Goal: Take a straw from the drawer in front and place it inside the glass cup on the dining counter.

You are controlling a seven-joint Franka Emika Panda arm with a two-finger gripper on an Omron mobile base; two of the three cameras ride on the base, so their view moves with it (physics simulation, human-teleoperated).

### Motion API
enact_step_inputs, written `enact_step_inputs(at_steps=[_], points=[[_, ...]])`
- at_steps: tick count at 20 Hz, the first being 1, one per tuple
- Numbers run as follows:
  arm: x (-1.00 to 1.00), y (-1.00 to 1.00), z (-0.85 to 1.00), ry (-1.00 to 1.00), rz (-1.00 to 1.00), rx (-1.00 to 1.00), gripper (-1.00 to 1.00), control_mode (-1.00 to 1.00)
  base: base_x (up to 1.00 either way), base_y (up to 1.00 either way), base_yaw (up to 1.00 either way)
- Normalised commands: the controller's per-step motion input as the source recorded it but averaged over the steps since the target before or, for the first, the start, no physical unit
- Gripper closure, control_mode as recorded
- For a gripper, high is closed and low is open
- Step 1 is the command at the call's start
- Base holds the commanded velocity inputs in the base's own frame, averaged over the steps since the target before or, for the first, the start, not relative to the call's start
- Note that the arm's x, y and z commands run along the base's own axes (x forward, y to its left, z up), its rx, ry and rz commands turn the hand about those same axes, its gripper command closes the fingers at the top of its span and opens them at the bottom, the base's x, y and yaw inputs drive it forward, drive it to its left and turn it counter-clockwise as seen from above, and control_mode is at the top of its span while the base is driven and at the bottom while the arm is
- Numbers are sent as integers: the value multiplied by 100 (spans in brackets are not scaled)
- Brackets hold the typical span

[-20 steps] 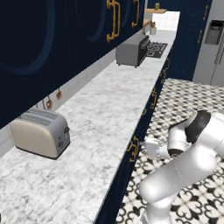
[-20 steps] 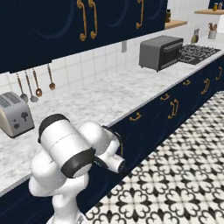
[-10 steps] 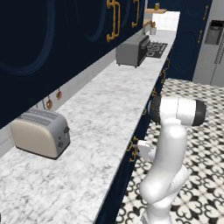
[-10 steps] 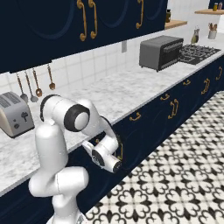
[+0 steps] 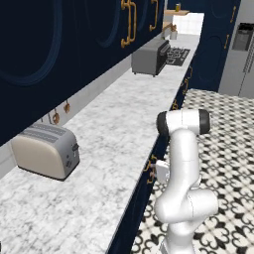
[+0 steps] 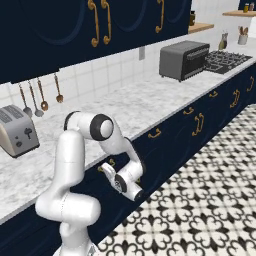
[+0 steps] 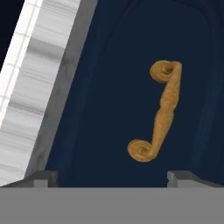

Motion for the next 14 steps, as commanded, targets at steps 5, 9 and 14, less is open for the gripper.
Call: enact_step_inputs(at_steps=[5,9,14], points=[[59,-1,-15,0,0,5,-100,-100,0,0,0],[55,7,-8,4,-1,0,-100,-100,0,0,0],[47,6,-35,11,-3,0,-100,-100,0,0,0]])
